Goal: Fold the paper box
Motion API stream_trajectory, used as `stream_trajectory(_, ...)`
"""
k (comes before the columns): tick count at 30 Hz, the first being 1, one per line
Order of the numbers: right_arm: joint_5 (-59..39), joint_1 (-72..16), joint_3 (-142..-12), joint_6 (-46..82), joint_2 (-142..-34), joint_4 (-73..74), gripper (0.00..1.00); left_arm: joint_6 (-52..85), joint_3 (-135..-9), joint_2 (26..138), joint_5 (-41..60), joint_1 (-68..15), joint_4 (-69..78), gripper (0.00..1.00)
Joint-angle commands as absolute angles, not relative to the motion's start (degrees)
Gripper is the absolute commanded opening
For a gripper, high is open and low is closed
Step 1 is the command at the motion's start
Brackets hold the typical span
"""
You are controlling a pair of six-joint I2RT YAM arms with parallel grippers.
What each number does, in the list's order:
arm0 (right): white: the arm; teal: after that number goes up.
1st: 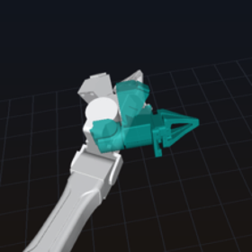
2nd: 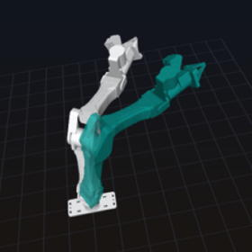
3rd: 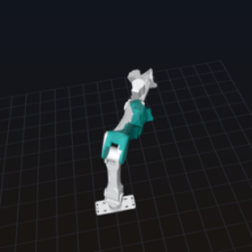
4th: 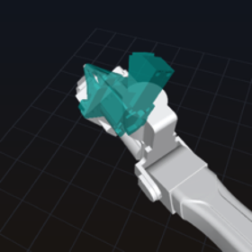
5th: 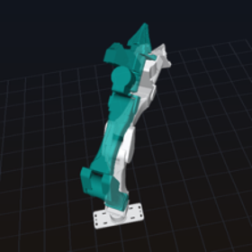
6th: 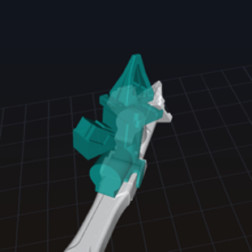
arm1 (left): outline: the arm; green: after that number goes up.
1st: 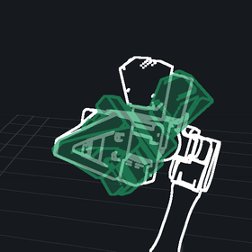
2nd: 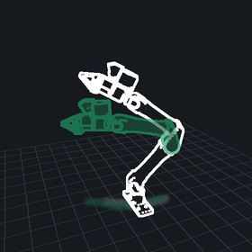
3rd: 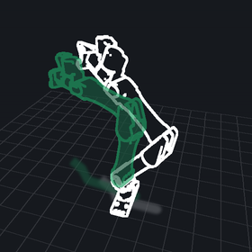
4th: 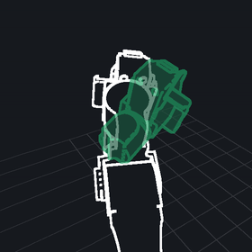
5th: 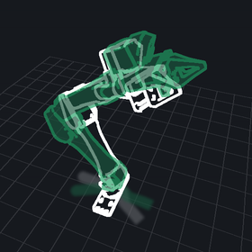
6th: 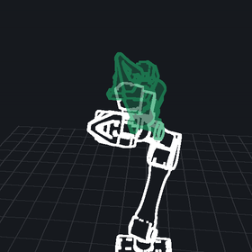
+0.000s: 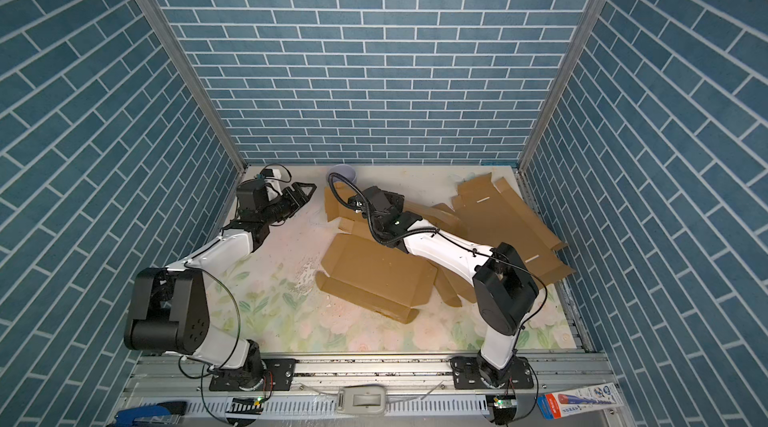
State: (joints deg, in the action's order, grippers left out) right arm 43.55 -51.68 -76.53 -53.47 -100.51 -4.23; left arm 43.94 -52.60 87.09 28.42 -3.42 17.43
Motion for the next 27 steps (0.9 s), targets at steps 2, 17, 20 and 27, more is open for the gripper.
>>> stream_trajectory(2,50.60,-53.57,-70.56,-69.00,-104.55,20.85,0.00,42.12,-53.54,86.03,28.33,-3.61,17.45,0.79)
stream_trajectory(17,49.68,-54.80,-65.01,-75.59,-110.48,36.88,0.00,41.08,-56.69,91.27,30.53,-3.41,18.03,0.81)
stream_trajectory(20,49.27,-54.60,-65.09,-74.28,-110.56,35.05,0.00,41.85,-58.20,93.26,31.60,-3.82,19.09,0.82)
stream_trajectory(27,49.00,-54.53,-64.78,-73.18,-112.28,35.44,0.00,42.63,-58.32,96.30,32.89,-5.01,21.31,0.82)
